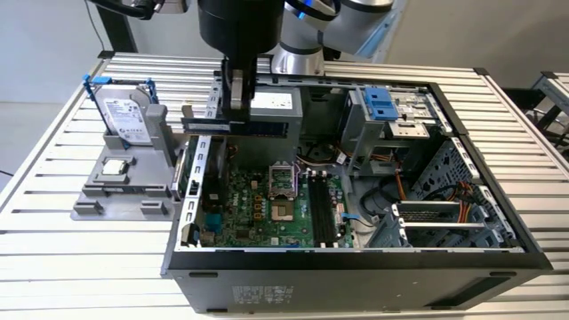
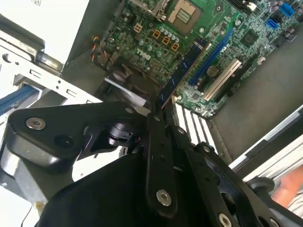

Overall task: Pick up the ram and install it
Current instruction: 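Pick up the ram and move it above insertion slot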

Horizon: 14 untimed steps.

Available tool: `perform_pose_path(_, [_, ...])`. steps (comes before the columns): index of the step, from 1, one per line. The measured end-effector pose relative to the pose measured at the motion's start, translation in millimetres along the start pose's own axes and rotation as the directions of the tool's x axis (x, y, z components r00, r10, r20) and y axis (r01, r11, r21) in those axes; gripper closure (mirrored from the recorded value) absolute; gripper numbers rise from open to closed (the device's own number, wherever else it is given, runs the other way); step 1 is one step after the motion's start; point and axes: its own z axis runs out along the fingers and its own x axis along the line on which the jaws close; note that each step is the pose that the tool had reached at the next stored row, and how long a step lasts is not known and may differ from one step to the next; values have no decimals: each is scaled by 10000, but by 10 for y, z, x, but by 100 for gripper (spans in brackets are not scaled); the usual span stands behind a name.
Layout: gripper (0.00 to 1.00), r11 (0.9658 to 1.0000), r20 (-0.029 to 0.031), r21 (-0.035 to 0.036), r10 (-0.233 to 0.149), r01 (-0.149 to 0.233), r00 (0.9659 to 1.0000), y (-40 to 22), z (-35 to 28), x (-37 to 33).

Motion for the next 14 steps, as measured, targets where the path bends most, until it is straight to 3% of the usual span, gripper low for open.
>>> perform_pose_path(9, [100,10000,0,1,0,0,10000,-158,-6,-2])
perform_pose_path(14, [100,10000,0,-1,1,-1,10000,-317,-13,-4])
